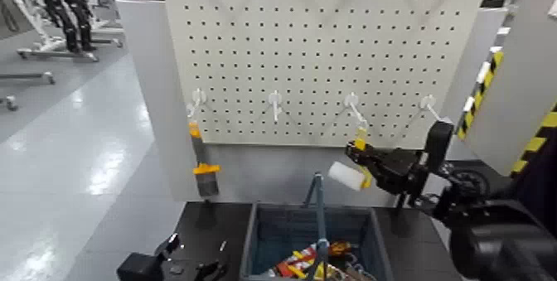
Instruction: Put the yellow roller into the crate.
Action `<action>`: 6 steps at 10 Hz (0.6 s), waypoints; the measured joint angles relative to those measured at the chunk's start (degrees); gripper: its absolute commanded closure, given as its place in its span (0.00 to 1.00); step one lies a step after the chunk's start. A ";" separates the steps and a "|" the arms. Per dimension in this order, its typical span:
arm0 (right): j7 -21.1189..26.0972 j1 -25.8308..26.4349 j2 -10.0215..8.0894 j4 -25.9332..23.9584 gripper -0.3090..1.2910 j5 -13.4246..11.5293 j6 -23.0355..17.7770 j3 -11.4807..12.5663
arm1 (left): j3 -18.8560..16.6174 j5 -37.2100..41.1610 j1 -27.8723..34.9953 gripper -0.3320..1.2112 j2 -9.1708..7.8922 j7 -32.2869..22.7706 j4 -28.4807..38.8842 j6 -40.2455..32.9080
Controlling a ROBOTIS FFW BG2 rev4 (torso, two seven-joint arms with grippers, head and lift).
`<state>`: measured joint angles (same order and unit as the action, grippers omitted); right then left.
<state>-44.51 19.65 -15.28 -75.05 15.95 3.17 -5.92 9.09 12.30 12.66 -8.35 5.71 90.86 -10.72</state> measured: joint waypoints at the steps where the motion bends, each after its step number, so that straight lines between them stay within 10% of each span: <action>1: 0.81 -1.74 0.15 -2.91 0.96 -0.09 1.34 0.51 | -0.03 0.00 0.04 0.28 0.00 0.00 0.03 0.00; 6: 1.75 -7.60 1.01 -13.90 0.96 0.82 5.67 2.26 | 0.12 0.39 0.13 0.28 -0.19 0.00 0.12 0.00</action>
<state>-42.75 12.05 -14.27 -88.95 16.77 8.83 -3.66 9.21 12.69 12.78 -8.54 5.71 90.98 -10.72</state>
